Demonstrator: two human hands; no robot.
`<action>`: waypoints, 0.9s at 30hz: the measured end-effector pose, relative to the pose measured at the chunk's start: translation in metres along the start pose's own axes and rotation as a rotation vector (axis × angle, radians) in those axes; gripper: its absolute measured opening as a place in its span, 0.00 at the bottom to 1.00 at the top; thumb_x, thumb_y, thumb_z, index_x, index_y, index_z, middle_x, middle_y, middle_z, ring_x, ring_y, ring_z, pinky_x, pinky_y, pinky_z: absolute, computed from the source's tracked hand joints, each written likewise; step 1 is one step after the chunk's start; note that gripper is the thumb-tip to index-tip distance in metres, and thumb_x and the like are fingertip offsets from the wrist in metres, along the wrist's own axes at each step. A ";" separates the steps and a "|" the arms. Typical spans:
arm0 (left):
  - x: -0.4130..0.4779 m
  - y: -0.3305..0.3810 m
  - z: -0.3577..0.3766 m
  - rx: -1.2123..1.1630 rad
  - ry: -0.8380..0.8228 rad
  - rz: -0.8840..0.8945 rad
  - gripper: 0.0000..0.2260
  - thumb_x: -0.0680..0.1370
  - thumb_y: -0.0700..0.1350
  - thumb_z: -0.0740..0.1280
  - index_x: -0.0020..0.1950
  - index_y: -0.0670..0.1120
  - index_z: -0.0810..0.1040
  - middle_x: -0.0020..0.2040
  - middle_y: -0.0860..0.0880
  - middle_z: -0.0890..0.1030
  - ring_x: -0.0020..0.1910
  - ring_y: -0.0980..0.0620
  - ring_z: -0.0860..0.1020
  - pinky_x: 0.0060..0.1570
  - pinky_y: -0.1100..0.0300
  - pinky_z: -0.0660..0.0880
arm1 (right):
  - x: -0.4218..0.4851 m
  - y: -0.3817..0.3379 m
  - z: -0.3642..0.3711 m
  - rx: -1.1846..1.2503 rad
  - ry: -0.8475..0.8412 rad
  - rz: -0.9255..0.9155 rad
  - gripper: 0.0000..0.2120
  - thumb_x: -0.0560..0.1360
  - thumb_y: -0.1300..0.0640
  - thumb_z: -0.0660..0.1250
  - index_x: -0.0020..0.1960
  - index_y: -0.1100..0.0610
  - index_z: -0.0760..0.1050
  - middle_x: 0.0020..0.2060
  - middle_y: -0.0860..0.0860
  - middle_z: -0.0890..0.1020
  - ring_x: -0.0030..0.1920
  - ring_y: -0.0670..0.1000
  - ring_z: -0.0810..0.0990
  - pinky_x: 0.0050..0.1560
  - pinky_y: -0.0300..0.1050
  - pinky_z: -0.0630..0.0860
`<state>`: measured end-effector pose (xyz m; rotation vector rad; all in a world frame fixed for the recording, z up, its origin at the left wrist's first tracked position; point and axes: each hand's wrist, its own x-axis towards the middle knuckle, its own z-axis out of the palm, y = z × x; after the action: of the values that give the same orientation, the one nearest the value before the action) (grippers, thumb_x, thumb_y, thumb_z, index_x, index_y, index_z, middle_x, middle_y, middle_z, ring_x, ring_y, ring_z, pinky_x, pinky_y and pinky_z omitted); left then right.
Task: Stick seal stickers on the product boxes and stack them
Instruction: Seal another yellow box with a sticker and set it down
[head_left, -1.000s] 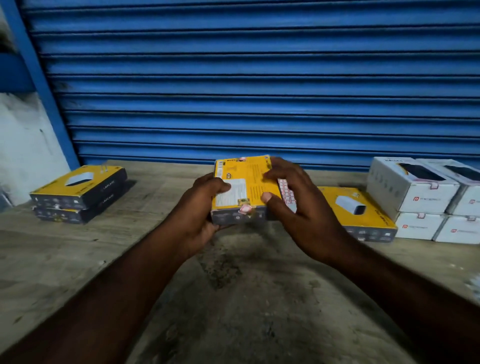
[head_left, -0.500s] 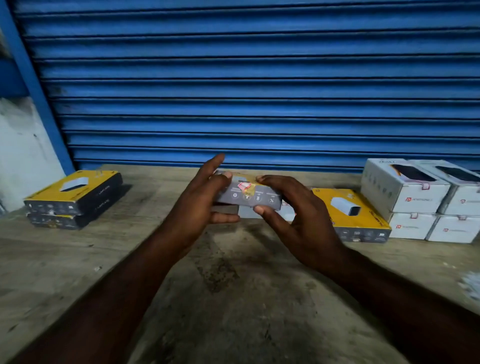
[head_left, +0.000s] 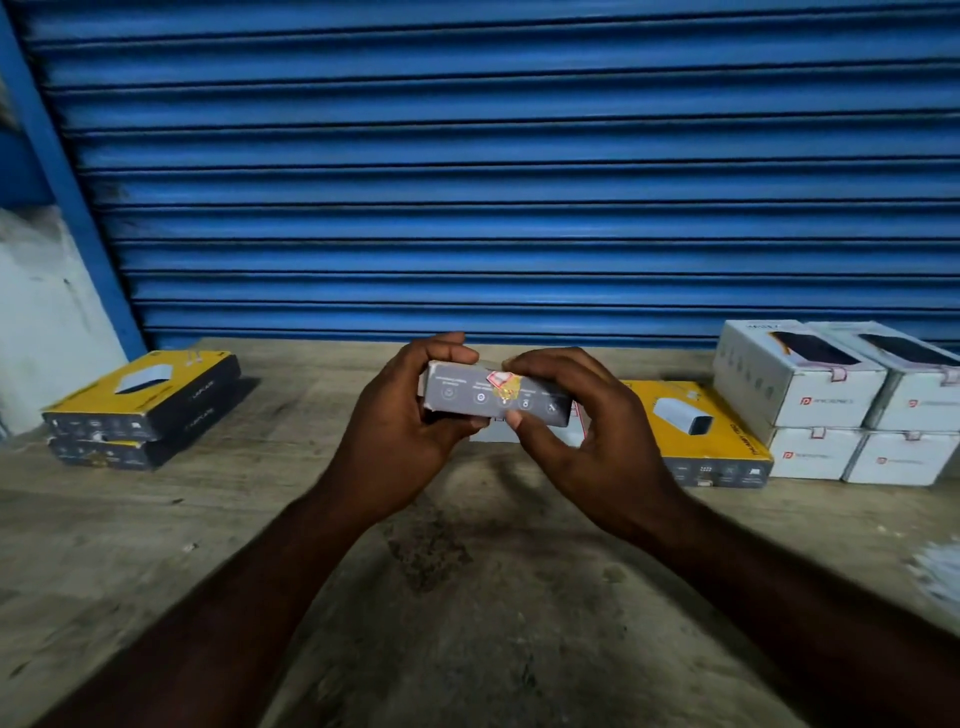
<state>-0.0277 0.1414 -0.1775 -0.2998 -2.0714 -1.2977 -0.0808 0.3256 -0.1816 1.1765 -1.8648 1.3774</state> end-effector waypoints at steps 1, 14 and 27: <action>0.000 -0.001 0.001 0.021 0.003 0.011 0.25 0.68 0.34 0.79 0.57 0.55 0.76 0.67 0.51 0.77 0.65 0.57 0.76 0.59 0.65 0.75 | 0.001 0.000 0.000 0.000 0.008 0.001 0.13 0.73 0.59 0.72 0.57 0.56 0.80 0.53 0.46 0.82 0.56 0.48 0.80 0.54 0.52 0.77; -0.001 0.000 0.001 0.166 0.036 0.090 0.24 0.67 0.36 0.80 0.58 0.51 0.77 0.65 0.52 0.78 0.63 0.60 0.76 0.59 0.66 0.75 | 0.003 -0.003 0.002 0.066 0.038 0.058 0.09 0.72 0.61 0.75 0.51 0.56 0.82 0.48 0.46 0.83 0.52 0.48 0.81 0.53 0.52 0.77; -0.006 0.009 0.000 0.024 -0.070 -0.065 0.24 0.69 0.31 0.77 0.56 0.53 0.78 0.54 0.58 0.80 0.51 0.54 0.82 0.41 0.59 0.82 | 0.010 0.000 -0.012 -0.239 -0.020 -0.200 0.06 0.76 0.57 0.72 0.53 0.56 0.82 0.46 0.48 0.83 0.47 0.49 0.81 0.47 0.53 0.76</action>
<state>-0.0190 0.1466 -0.1752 -0.2731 -2.1702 -1.3171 -0.0864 0.3340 -0.1695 1.2179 -1.8117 1.0080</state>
